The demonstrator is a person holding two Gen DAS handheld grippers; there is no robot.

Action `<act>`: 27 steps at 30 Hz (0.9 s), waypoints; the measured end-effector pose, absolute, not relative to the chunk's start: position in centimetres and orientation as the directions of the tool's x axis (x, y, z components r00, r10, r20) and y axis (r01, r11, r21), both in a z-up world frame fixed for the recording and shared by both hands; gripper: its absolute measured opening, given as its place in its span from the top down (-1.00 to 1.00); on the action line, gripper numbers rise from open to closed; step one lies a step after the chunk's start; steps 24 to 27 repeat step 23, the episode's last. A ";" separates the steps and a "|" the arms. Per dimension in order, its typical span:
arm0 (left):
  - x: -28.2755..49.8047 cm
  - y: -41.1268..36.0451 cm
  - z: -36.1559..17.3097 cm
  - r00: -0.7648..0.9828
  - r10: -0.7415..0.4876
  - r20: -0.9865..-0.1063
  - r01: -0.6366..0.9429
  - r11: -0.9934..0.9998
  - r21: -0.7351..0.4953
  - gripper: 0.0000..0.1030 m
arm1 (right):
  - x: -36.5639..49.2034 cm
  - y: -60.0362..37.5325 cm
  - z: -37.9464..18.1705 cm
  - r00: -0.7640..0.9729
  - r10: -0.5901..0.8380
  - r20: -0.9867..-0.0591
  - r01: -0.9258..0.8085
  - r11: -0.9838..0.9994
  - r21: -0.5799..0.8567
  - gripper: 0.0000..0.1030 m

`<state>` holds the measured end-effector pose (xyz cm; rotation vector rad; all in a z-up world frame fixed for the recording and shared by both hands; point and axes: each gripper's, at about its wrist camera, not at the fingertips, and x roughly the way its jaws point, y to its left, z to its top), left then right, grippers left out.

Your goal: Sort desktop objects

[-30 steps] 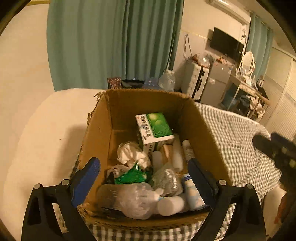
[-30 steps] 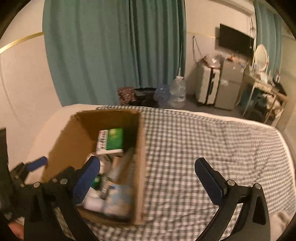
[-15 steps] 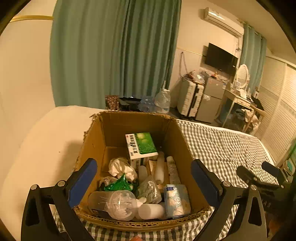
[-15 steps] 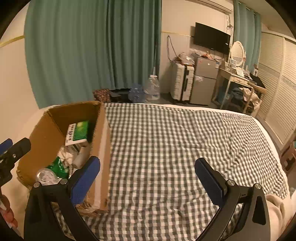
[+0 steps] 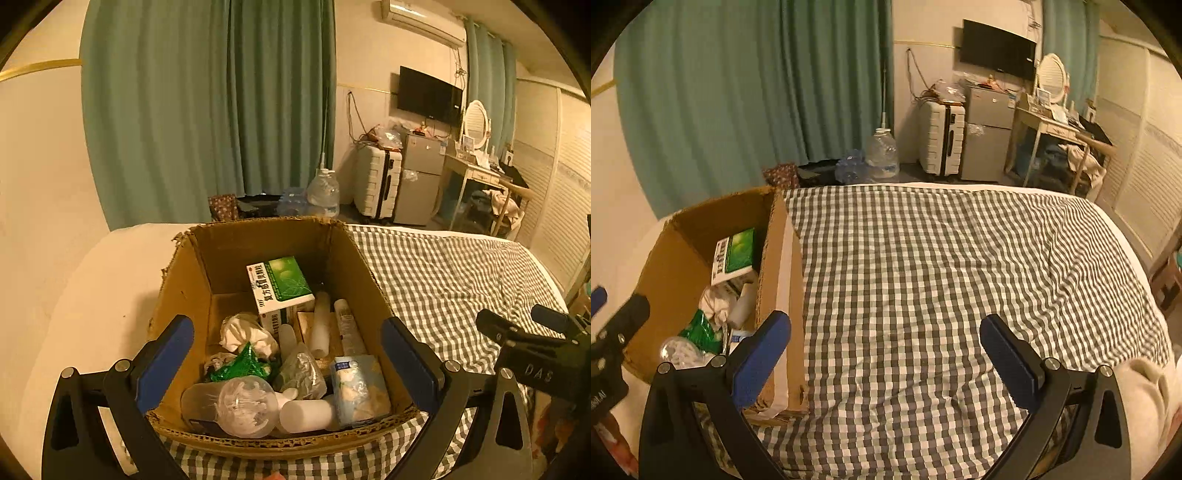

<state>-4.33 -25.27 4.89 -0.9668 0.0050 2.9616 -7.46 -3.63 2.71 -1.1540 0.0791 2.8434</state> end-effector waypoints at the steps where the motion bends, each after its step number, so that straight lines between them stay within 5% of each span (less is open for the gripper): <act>1: -4.3 -25.2 4.8 -0.805 0.021 -0.593 -0.024 -1.000 -0.004 -1.00 | -7.4 -3.4 2.8 -0.712 0.060 -0.700 -0.102 -0.995 0.018 -0.99; 27: -4.7 -26.2 4.0 -0.766 -0.006 -0.642 0.054 -0.997 -0.055 -1.00 | -7.2 -4.7 1.9 -0.677 0.082 -0.732 -0.092 -0.995 -0.026 -0.99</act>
